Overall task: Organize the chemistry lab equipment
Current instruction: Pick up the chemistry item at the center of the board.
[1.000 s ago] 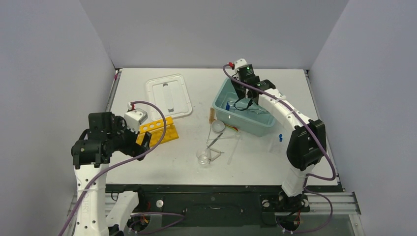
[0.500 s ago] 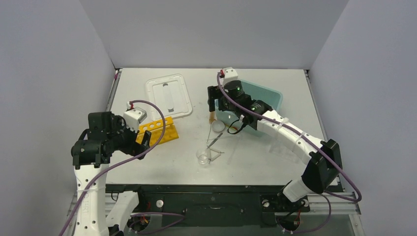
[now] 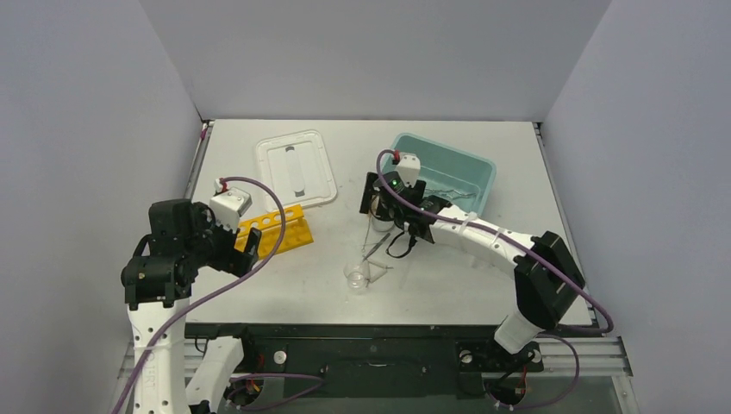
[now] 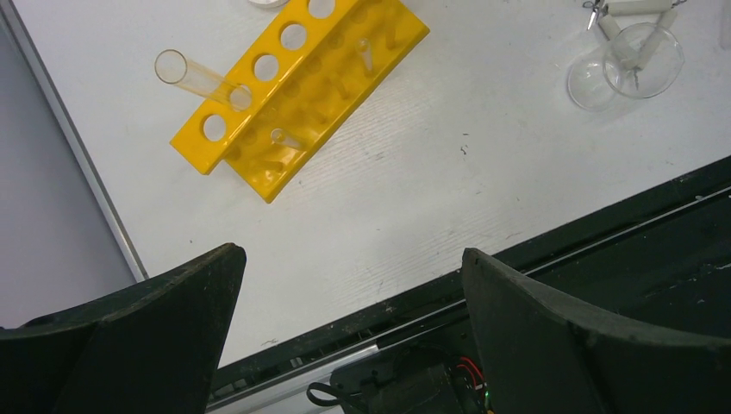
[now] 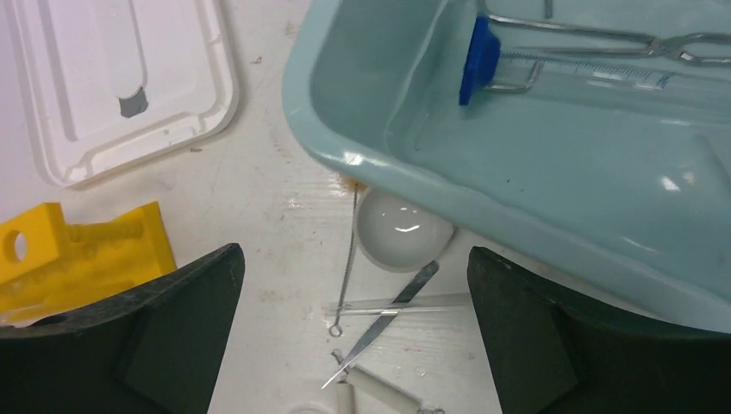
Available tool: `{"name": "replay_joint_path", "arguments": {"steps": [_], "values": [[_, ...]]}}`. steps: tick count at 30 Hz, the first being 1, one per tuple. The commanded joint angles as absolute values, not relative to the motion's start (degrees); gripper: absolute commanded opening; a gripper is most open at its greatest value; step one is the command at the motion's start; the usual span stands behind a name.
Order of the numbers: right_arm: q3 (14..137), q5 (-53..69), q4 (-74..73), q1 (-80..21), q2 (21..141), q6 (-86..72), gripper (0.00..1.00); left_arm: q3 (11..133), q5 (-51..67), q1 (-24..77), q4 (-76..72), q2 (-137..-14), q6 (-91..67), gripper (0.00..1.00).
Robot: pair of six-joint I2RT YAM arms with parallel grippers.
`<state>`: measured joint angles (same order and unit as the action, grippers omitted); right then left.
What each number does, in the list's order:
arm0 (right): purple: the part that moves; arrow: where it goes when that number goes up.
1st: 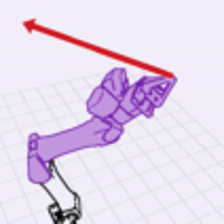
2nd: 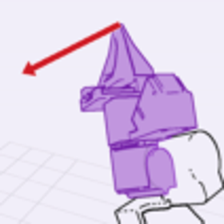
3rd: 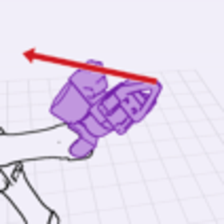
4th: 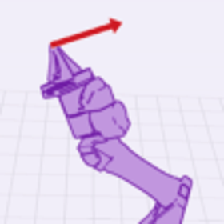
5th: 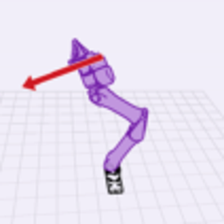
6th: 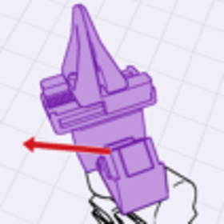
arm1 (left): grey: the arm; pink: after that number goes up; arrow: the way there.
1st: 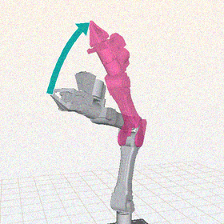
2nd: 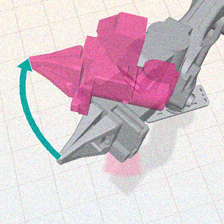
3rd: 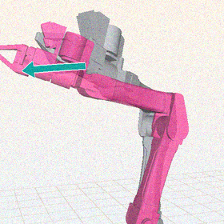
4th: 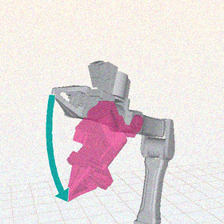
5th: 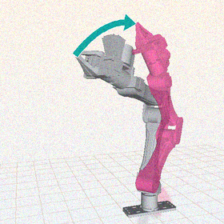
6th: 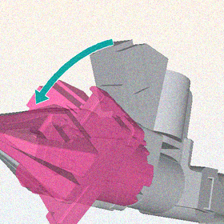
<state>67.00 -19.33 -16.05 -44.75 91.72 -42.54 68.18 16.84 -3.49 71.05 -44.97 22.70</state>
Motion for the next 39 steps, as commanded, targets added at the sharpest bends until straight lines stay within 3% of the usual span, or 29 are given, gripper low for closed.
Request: {"name": "replay_joint_path", "arguments": {"steps": [1,2,5,8,21,30,39], "values": [[71.31,-23.06,-18.54,-50.23,95.35,-42.45,0.93,69.78,16.54,-3.69,67.49,-43.57,22.06,0.97],[72.00,-23.39,-19.24,-50.38,96.50,-42.10,0.84,69.54,16.44,-3.74,67.28,-43.30,22.10,0.97],[72.93,-25.82,-19.81,-50.66,101.53,-39.64,0.71,69.16,16.07,-3.69,67.01,-42.25,23.12,0.97],[73.99,-27.14,-20.11,-51.03,104.47,-37.81,0.64,68.79,15.60,-3.69,67.33,-41.91,23.71,0.97],[77.53,-28.66,-20.31,-53.20,111.57,-39.15,0.49,68.30,16.27,-3.69,66.93,-43.72,23.14,0.97],[78.58,-28.22,-20.10,-53.62,114.13,-43.47,0.46,68.06,16.62,-3.69,67.46,-43.95,24.17,0.97],[80.14,-28.14,-20.42,-52.83,117.94,-45.70,0.33,68.09,16.31,-3.69,67.76,-43.81,25.00,0.97]]}}
